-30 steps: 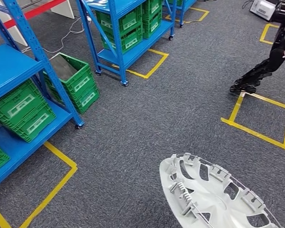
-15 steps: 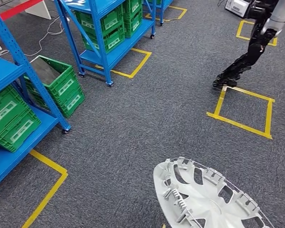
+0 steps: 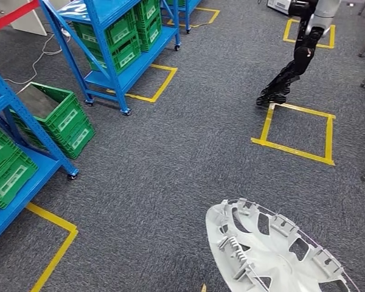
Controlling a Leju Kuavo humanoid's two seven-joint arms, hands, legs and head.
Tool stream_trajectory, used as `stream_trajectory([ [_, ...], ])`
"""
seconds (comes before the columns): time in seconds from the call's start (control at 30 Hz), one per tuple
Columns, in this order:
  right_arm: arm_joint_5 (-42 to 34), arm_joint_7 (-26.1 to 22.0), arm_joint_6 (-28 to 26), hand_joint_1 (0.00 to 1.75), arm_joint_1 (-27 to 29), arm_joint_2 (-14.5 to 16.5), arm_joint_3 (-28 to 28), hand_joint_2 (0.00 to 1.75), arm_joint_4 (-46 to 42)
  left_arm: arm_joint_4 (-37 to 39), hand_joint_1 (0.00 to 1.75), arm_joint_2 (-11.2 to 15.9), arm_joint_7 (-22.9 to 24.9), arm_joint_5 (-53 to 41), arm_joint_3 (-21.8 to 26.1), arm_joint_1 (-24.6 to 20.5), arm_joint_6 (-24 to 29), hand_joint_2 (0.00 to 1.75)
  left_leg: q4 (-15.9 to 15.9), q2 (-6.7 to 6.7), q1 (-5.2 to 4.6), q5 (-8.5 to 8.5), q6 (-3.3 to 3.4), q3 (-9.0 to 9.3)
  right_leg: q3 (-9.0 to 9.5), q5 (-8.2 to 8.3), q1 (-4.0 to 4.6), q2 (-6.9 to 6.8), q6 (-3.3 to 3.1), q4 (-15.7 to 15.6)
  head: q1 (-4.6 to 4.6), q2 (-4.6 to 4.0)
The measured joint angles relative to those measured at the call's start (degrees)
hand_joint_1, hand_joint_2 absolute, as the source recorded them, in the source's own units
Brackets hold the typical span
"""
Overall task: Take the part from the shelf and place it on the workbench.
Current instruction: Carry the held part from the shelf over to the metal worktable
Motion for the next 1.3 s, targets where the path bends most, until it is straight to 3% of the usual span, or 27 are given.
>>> stream_trajectory([
  [0.07,0.0,0.0,0.0,1.75,0.2,-0.3,-0.1,1.75,-0.1,0.4,0.0,0.2,0.0,0.0,0.1,0.0,0.0,0.0,-7.5,-1.36,-0.16,4.48,0.71,3.07,0.08,-0.09,0.09,0.82,-0.03,0.0,0.03,0.0],
  [0.1,0.0,0.0,0.0,1.75,0.2,-0.4,-0.2,1.75,-0.2,0.5,0.0,0.3,0.0,0.0,0.1,-0.1,0.0,0.0,-11.0,-2.15,-0.22,5.86,0.95,4.47,0.02,-0.13,0.11,1.25,0.04,0.1,0.04,0.0],
  [0.17,0.0,0.1,-0.3,1.75,0.4,-0.6,-0.5,1.75,-0.3,0.8,0.0,0.5,0.0,-0.1,0.3,-0.2,0.2,0.0,-14.0,-2.97,-0.34,6.41,1.15,5.54,-0.43,-0.01,0.01,2.03,0.46,0.2,0.05,0.0],
  [0.23,-0.1,0.1,-0.6,1.75,1.1,-0.6,-1.1,1.75,-0.5,1.1,0.0,0.6,-0.1,-0.1,0.4,-0.4,0.6,0.0,-14.7,-2.27,-0.34,6.61,1.38,5.6,-0.82,0.09,-0.18,2.51,1.04,0.2,0.03,0.0],
  [0.27,-0.1,0.1,-0.7,1.75,1.6,-0.7,-1.6,1.75,-0.7,1.2,0.0,0.7,-0.2,-0.2,0.4,-0.5,0.8,0.0,-15.1,-1.87,-0.27,6.81,1.6,5.74,-1.2,-0.34,-0.19,2.08,1.26,0.7,0.07,0.0],
  [0.33,-0.4,-0.1,-0.9,1.75,2.3,-0.8,-2.8,1.75,-1.1,1.5,0.0,0.7,-0.4,-0.4,0.5,-0.6,1.3,0.0,-15.8,-0.92,-0.08,7.16,2.05,5.96,-3.36,-2.99,-0.14,0.43,1.7,5.0,0.31,0.0],
  [0.4,-0.6,-0.3,-0.9,1.75,2.8,-0.9,-4.1,1.75,-1.4,1.8,0.0,0.8,-0.5,-0.5,0.6,-0.6,1.5,0.0,-15.9,0.04,-0.11,7.17,2.2,5.87,-6.88,-6.61,-0.16,-0.77,2.25,12.4,0.49,0.0],
  [0.43,-0.7,-0.4,-0.9,1.75,3.1,-0.9,-4.7,1.75,-1.5,2.0,0.0,0.9,-0.6,-0.6,0.7,-0.6,1.6,0.0,-15.9,0.53,-0.11,7.14,2.21,5.81,-8.16,-7.55,-0.23,-0.94,2.5,15.2,0.5,0.0],
  [0.47,-0.8,-0.4,-0.9,1.75,3.4,-0.9,-5.1,1.75,-1.5,2.1,0.0,0.9,-0.6,-0.6,0.8,-0.6,1.7,0.0,-15.8,1.0,-0.1,7.11,2.18,5.78,-8.49,-7.4,-0.33,-1.05,2.72,16.1,0.51,0.0],
  [0.5,-0.8,-0.4,-0.9,1.75,3.7,-0.9,-5.5,1.75,-1.6,2.2,0.0,0.9,-0.6,-0.6,0.9,-0.7,1.7,0.0,-15.8,1.43,-0.06,7.04,2.09,5.77,-7.64,-6.2,-0.47,-1.25,2.91,14.7,0.51,0.0],
  [0.57,-0.8,-0.4,-0.9,1.75,4.0,-0.9,-6.1,1.75,-1.8,2.4,0.0,1.0,-0.6,-0.6,1.0,-0.7,1.8,0.0,-15.5,2.2,-0.02,6.77,1.68,5.9,-3.42,-2.72,-0.78,-2.6,3.29,6.9,0.52,0.0],
  [0.63,-0.8,-0.5,-0.9,1.75,4.2,-0.9,-6.5,1.75,-2.0,2.5,0.0,1.1,-0.6,-0.6,1.1,-0.8,1.9,0.0,-15.0,2.69,-0.29,6.35,1.08,6.01,-0.35,-1.1,-0.82,-3.64,2.94,0.9,0.47,-0.01],
  [0.73,-0.8,-0.5,-0.9,1.75,4.5,-0.9,-6.9,1.75,-2.2,2.6,0.0,1.2,-0.7,-0.6,1.2,-1.0,2.0,0.0,-14.7,3.29,-0.42,5.99,0.47,6.22,0.01,-1.08,-0.59,-2.94,1.6,0.1,0.28,0.0],
  [0.8,-0.8,-0.5,-0.9,1.75,4.7,-0.9,-7.2,1.75,-2.3,2.6,0.0,1.2,-0.7,-0.6,1.2,-1.0,2.0,0.0,-13.0,2.47,-0.16,4.44,-0.09,5.69,0.29,-0.82,-0.6,-2.35,0.79,0.1,0.2,0.0],
  [0.83,-0.9,-0.6,-0.9,1.75,4.7,-0.9,-7.3,1.75,-2.4,2.7,0.0,1.2,-0.7,-0.6,1.3,-1.0,2.0,0.0,-10.5,1.69,-0.05,2.81,-0.34,4.73,0.45,-0.67,-0.63,-2.06,0.47,0.1,0.14,0.0],
  [0.9,-0.9,-0.7,-0.9,1.75,4.7,-0.8,-7.4,1.75,-2.5,2.8,0.0,1.2,-0.7,-0.7,1.3,-1.0,2.1,0.0,-2.7,0.49,0.05,-1.09,-0.48,1.42,0.41,-0.58,-0.48,-1.33,0.16,0.1,0.05,0.0],
  [0.93,-0.9,-0.7,-0.9,1.75,4.7,-0.8,-7.5,1.75,-2.6,2.9,0.0,1.2,-0.7,-0.7,1.3,-0.9,2.1,0.0,0.7,0.32,0.05,-2.22,-0.38,-0.16,0.41,-0.6,-0.36,-0.88,0.11,0.1,0.04,0.0],
  [0.97,-0.8,-0.8,-0.8,1.75,4.7,-0.8,-7.5,1.75,-2.6,3.0,0.0,1.2,-0.7,-0.8,1.3,-0.9,2.1,0.0,2.5,0.24,0.03,-2.23,-0.19,-1.05,0.45,-0.63,-0.23,-0.38,0.05,0.1,0.03,0.0],
  [1.0,-0.7,-0.8,-0.8,1.75,4.7,-0.7,-7.5,1.75,-2.6,3.0,0.0,1.2,-0.7,-0.8,1.3,-0.9,2.2,0.0,1.9,0.13,-0.01,-1.04,0.1,-0.96,0.55,-0.67,-0.12,0.15,-0.01,0.1,0.03,0.0],
  [1.03,-0.5,-0.8,-0.8,1.75,4.7,-0.5,-7.5,1.75,-2.6,3.0,0.0,1.2,-0.7,-0.9,1.3,-0.9,2.3,0.0,-0.9,-0.17,-0.1,1.07,0.45,0.1,0.68,-0.71,-0.04,0.68,-0.04,0.1,0.04,0.0],
  [1.1,0.1,-0.8,-0.8,1.75,4.7,-0.1,-7.4,1.75,-2.6,3.1,0.0,1.3,-0.8,-0.9,1.4,-0.9,2.4,0.0,-8.9,-1.85,-0.34,5.34,1.17,3.31,0.81,-0.81,0.0,1.7,-0.02,0.2,0.07,0.0],
  [1.13,0.4,-0.8,-0.8,1.75,4.8,0.0,-7.4,1.75,-2.6,3.1,0.0,1.3,-0.9,-0.9,1.4,-0.9,2.4,0.0,-11.9,-2.63,-0.43,6.41,1.37,4.52,0.69,-0.82,-0.03,2.19,0.11,0.2,0.05,0.0],
  [1.17,0.7,-0.8,-0.8,1.75,4.8,0.2,-7.3,1.75,-2.6,3.1,0.0,1.4,-0.9,-0.9,1.4,-0.9,2.5,0.0,-13.6,-3.14,-0.5,6.78,1.48,5.15,0.46,-0.76,-0.12,2.67,0.31,0.2,0.03,0.0],
  [1.23,1.2,-0.7,-0.9,1.75,5.0,0.5,-7.1,1.75,-2.8,3.1,0.0,1.4,-1.1,-1.0,1.4,-0.9,2.5,0.0,-14.5,-2.71,-0.55,6.68,1.53,5.41,-0.11,-0.52,-0.28,3.51,0.9,0.1,-0.07,0.0],
  [1.3,1.4,-0.7,-0.9,1.75,5.1,0.9,-6.8,1.75,-2.9,3.1,0.0,1.4,-1.2,-1.1,1.5,-0.9,2.5,0.0,-15.4,-1.7,-0.36,7.11,1.83,5.74,-1.01,-1.41,-0.26,2.69,1.33,1.2,0.02,0.0],
])
